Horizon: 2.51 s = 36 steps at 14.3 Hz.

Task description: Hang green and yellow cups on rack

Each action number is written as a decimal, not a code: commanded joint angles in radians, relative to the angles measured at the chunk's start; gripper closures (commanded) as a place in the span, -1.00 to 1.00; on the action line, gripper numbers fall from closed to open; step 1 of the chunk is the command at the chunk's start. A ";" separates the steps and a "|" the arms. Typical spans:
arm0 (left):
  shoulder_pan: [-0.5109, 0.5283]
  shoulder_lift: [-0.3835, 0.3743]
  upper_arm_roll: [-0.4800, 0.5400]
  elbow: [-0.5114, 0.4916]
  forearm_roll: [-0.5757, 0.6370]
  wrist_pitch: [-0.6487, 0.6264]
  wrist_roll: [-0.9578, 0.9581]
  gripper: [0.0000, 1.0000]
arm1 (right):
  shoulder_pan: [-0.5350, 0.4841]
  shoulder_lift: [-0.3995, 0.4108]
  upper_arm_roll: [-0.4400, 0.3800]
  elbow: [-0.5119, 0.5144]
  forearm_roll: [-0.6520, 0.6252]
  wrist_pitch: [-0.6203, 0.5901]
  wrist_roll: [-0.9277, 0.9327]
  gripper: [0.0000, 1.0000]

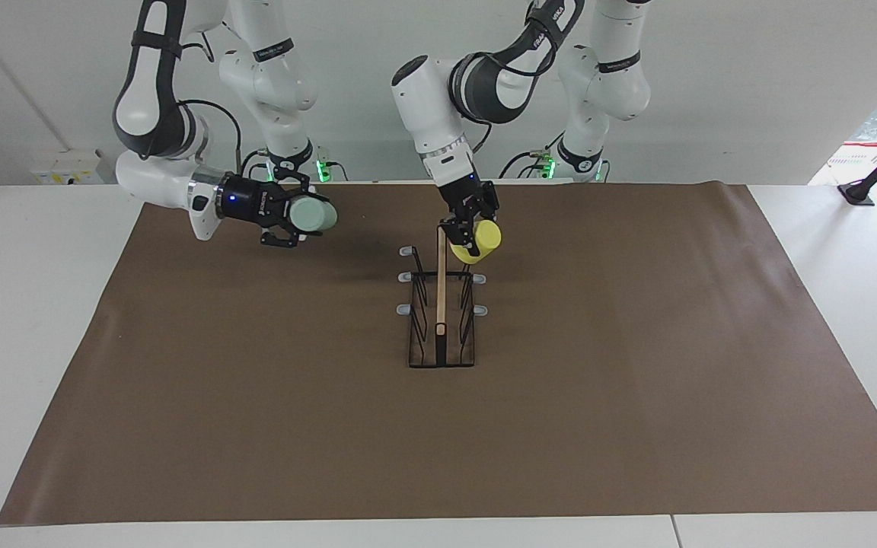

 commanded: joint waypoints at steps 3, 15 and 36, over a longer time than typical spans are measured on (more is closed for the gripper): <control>0.027 -0.044 0.000 0.022 -0.073 -0.009 0.212 -1.00 | 0.127 -0.020 0.001 -0.106 0.276 0.045 -0.200 1.00; 0.546 -0.137 0.005 0.005 -0.498 0.006 1.454 -1.00 | 0.399 0.225 0.001 -0.051 0.679 0.154 -0.515 1.00; 0.968 -0.106 0.014 0.344 -0.626 -0.417 2.145 -1.00 | 0.421 0.255 0.002 -0.025 0.624 0.237 -0.501 1.00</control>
